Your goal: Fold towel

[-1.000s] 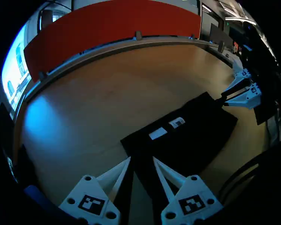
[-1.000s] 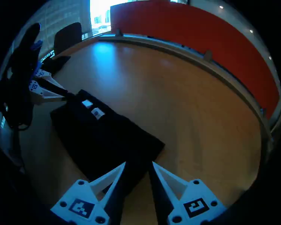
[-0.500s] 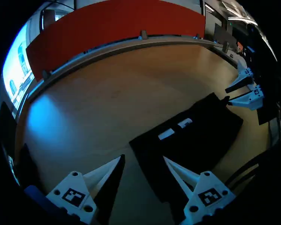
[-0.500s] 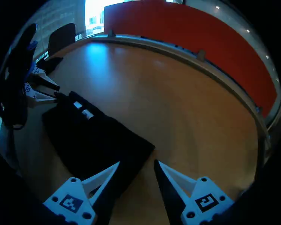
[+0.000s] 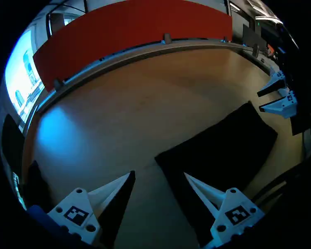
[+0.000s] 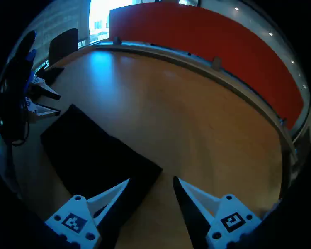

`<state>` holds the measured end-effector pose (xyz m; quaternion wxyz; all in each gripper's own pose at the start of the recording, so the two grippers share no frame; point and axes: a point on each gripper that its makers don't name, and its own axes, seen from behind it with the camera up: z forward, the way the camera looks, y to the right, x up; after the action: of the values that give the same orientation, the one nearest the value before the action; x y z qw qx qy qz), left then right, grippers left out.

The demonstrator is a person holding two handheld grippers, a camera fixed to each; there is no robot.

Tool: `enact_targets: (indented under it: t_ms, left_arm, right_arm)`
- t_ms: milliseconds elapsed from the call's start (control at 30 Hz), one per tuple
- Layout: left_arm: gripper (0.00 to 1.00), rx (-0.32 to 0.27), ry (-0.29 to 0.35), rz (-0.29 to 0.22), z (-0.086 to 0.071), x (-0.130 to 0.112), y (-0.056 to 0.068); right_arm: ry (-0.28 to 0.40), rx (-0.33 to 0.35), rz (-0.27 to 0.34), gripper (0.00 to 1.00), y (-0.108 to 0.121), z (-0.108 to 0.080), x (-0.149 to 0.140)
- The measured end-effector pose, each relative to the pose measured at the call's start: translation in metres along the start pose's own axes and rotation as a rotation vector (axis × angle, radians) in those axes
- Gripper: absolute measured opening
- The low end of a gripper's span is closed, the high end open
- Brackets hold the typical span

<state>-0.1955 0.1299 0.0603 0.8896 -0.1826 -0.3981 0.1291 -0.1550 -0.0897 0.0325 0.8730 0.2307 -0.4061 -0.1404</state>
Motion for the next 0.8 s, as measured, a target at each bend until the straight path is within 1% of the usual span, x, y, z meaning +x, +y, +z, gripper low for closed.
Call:
enact_targets:
  t_ms: [100,400,600,800]
  left_arm:
    - [0.75,-0.007,0.008,-0.009,-0.003,0.001,0.0]
    - [0.75,-0.021,0.019,-0.026,-0.012,-0.001,0.003]
    - [0.75,-0.036,0.029,-0.041,-0.025,-0.008,0.011]
    - [0.75,-0.037,0.025,-0.06,-0.04,-0.023,0.018]
  right_arm:
    - [0.007,0.001,0.002,1.0,0.0,-0.003,0.0]
    - [0.015,0.008,0.02,1.0,-0.007,-0.013,-0.005]
    - [0.011,0.014,0.019,1.0,-0.015,-0.027,-0.018]
    - [0.01,0.016,0.025,1.0,-0.028,-0.043,-0.032]
